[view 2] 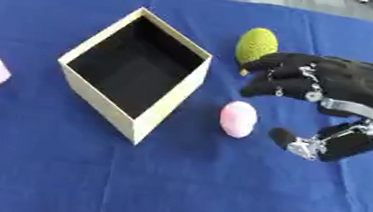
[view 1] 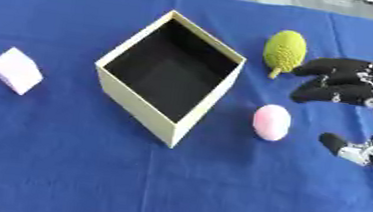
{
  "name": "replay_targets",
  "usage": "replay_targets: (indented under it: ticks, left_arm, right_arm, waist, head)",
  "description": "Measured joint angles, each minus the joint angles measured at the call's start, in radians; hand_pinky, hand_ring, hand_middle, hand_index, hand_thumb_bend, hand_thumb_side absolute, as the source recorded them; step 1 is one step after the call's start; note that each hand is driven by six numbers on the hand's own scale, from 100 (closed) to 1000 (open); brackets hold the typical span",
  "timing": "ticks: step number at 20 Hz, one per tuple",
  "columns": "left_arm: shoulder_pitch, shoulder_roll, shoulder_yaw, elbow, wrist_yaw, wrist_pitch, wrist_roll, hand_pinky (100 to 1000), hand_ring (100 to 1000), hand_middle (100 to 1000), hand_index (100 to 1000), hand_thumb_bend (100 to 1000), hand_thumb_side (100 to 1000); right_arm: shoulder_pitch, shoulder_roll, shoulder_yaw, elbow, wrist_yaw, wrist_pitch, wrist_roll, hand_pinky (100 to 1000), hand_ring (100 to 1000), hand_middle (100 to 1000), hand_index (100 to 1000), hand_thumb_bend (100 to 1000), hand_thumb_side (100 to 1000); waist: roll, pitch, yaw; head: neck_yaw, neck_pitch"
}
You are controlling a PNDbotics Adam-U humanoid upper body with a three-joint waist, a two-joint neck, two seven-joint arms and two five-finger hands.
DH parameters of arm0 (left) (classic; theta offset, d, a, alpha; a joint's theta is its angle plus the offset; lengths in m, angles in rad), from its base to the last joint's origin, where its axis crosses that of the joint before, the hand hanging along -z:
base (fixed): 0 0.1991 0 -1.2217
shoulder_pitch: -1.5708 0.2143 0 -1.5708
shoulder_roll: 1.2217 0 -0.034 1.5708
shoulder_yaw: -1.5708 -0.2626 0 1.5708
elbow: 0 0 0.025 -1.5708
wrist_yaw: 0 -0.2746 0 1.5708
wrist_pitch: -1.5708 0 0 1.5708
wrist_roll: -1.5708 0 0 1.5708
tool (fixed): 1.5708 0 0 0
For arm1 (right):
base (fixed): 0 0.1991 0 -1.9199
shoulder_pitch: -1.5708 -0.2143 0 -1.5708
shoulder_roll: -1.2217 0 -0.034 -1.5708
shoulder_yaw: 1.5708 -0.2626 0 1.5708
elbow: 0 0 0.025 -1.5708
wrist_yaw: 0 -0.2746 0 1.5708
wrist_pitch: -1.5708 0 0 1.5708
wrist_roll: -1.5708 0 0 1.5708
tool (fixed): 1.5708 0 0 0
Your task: Pick up objects on the table and place them in the box.
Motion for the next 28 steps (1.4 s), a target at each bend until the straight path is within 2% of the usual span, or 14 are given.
replay_targets:
  ticks: [7, 8, 9, 16, 20, 25, 28]
  left_arm:
    - [-0.005, -0.001, -0.001, 0.0, 0.004, 0.003, -0.006, 702, 793, 697, 797, 100, 572]
    - [-0.006, -0.001, -0.001, 0.0, 0.005, 0.003, -0.006, 702, 793, 698, 797, 100, 579]
    - [-0.006, -0.002, -0.002, 0.0, 0.005, 0.003, -0.007, 702, 793, 697, 797, 100, 572]
    - [-0.006, -0.009, -0.006, 0.0, 0.01, 0.004, -0.01, 701, 792, 698, 796, 100, 573]
    - [-0.006, -0.009, -0.006, 0.0, 0.012, 0.006, -0.012, 701, 792, 698, 796, 100, 573]
    - [-0.007, -0.01, -0.006, 0.0, 0.013, 0.006, -0.012, 701, 793, 699, 796, 100, 573]
    - [-0.01, -0.012, -0.006, 0.0, 0.014, 0.007, -0.013, 701, 793, 699, 796, 100, 573]
  right_arm:
    - [-0.035, 0.012, 0.028, 0.002, 0.006, 0.053, 0.053, 1000, 1000, 794, 950, 100, 210]
    - [-0.044, 0.015, 0.033, 0.008, 0.009, 0.059, 0.06, 1000, 1000, 796, 950, 100, 175]
    - [-0.052, 0.019, 0.037, 0.017, 0.012, 0.064, 0.066, 1000, 1000, 797, 951, 100, 210]
    - [-0.084, 0.045, 0.045, 0.082, 0.029, 0.072, 0.073, 1000, 1000, 821, 961, 100, 208]
    - [-0.09, 0.055, 0.051, 0.102, 0.044, 0.072, 0.073, 1000, 1000, 825, 966, 100, 255]
    - [-0.105, 0.073, 0.067, 0.144, 0.055, 0.067, 0.095, 1000, 1000, 820, 965, 100, 391]
    - [-0.115, 0.085, 0.076, 0.173, 0.055, 0.063, 0.122, 1000, 1000, 812, 960, 100, 418]
  waist:
    - [0.0, 0.002, 0.009]
    - [0.0, 0.002, 0.01]
    - [0.0, 0.002, 0.012]
    - [-0.005, 0.007, 0.021]
    - [-0.006, 0.008, 0.022]
    - [-0.006, 0.01, 0.026]
    - [-0.006, 0.014, 0.028]
  head:
    - [-0.012, 0.0]
    - [-0.013, 0.0]
    - [-0.015, 0.0]
    - [-0.023, 0.0]
    - [-0.027, 0.0]
    - [-0.033, 0.0]
    - [-0.037, 0.0]
